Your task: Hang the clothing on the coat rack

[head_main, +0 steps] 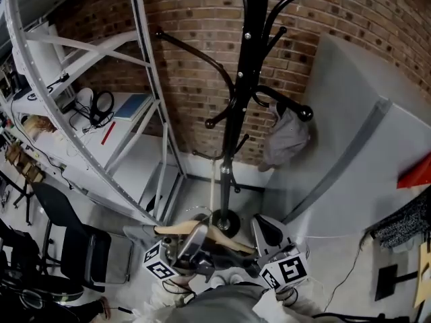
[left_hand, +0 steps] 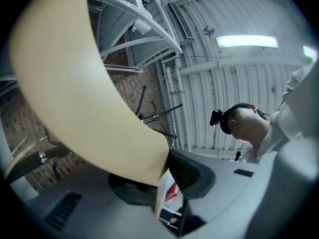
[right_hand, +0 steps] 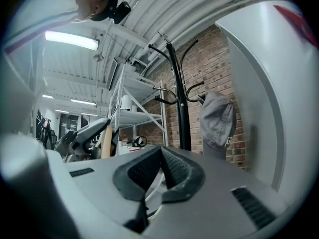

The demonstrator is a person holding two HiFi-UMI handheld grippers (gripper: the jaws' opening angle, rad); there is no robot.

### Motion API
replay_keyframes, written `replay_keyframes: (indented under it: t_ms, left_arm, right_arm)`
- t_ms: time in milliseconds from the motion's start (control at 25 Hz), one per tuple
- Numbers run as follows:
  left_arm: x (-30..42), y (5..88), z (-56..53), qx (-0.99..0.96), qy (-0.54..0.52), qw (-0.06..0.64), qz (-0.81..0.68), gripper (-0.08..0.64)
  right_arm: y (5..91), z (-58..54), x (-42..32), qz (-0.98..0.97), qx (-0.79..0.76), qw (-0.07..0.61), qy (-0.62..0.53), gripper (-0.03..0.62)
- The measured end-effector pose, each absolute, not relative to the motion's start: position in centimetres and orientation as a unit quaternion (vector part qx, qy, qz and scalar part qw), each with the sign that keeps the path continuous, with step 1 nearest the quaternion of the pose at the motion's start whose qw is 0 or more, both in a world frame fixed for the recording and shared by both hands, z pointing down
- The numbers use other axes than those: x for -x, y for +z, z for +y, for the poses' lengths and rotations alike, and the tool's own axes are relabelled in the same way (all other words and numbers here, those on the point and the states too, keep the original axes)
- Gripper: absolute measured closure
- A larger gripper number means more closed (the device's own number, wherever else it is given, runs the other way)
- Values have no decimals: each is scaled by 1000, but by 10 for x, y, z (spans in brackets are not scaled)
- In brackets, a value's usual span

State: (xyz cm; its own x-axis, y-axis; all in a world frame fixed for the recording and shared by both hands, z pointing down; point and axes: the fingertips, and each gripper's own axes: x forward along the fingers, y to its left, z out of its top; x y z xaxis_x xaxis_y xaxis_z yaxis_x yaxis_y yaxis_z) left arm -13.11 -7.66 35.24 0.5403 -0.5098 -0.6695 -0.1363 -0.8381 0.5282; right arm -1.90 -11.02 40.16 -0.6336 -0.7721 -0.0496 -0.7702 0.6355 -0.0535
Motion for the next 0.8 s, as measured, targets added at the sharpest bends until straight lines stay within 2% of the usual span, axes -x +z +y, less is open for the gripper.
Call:
replay_keyframes:
  t_ms: [800]
  left_arm:
    - [120, 296, -171, -855, -453, 182, -176, 468]
  right_arm:
    - [359, -147, -16, 889, 452, 65, 26, 569]
